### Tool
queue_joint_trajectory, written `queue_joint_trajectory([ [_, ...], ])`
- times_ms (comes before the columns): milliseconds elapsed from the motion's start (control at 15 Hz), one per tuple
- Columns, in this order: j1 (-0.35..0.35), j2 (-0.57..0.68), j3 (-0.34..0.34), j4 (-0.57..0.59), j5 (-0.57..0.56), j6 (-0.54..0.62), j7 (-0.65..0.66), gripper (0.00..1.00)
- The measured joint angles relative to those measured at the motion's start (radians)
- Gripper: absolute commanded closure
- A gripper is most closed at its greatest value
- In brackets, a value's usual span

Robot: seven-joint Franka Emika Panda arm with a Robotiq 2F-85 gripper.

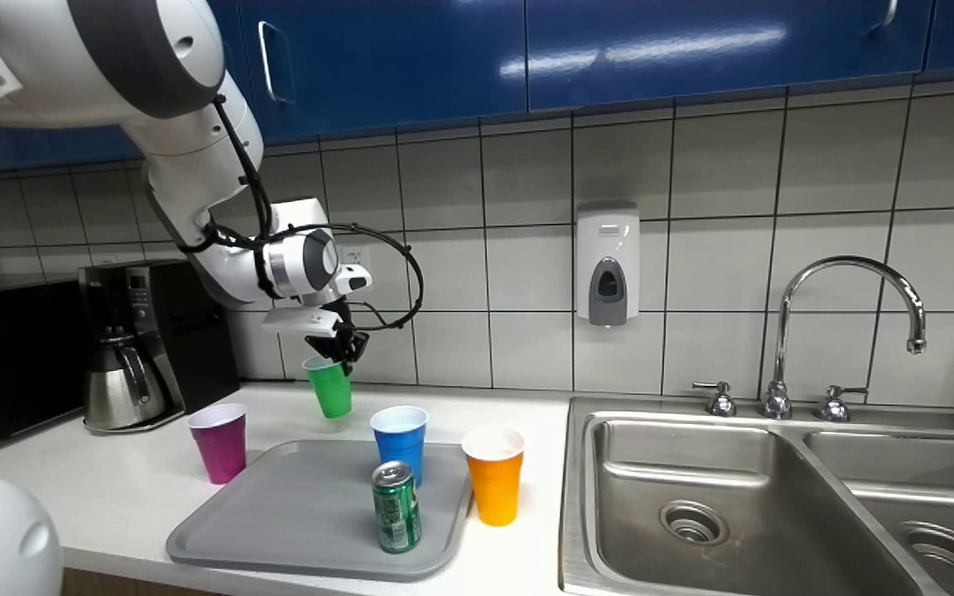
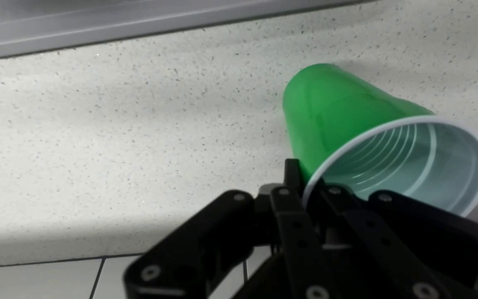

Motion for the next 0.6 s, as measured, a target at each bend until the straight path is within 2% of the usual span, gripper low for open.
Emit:
queue_joint_trajectory([
  [600, -0.023, -0.097, 0.027, -0.135, 0.033, 0.000, -0.087, 0.99],
])
